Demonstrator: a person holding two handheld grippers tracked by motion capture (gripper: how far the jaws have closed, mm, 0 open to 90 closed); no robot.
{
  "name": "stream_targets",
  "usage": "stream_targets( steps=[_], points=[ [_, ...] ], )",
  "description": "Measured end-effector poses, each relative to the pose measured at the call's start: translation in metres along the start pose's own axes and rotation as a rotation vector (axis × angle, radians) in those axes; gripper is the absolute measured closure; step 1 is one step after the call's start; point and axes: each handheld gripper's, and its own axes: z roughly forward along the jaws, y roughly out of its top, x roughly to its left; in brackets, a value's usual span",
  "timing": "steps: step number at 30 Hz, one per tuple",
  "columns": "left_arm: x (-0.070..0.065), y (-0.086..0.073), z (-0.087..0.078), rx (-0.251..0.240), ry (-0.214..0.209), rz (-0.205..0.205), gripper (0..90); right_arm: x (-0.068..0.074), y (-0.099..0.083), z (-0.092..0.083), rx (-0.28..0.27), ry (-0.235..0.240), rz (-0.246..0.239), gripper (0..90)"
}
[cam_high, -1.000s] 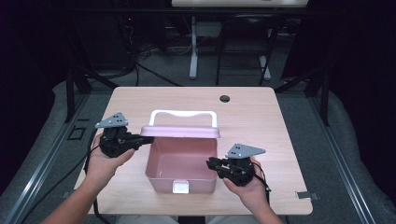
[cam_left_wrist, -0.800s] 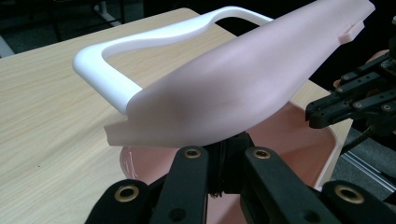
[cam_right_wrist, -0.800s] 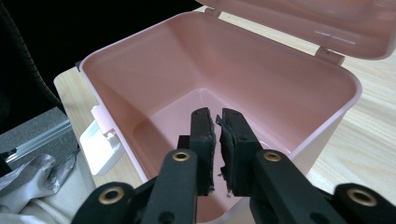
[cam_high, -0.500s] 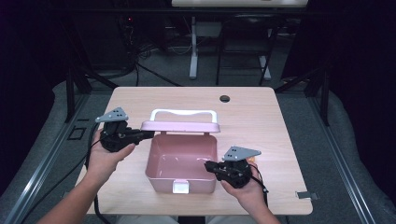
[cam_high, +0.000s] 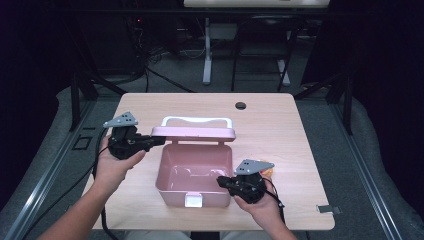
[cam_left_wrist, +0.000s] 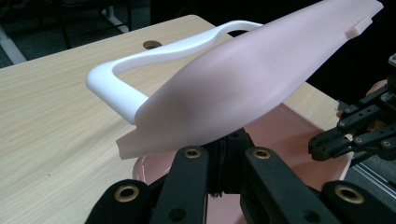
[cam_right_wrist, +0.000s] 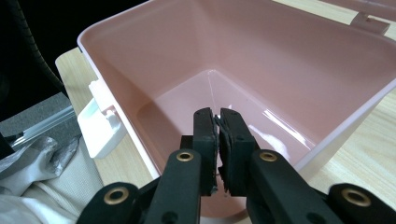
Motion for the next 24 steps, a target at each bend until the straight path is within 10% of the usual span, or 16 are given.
stream_targets(
  steps=[24],
  points=[
    [0.0018, 0.0065, 0.0001, -0.009, 0.013, -0.002, 89.9, -0.0012, -0.0054, 0.0005, 0.018, 0.003, 0.004, 90.0]
  ],
)
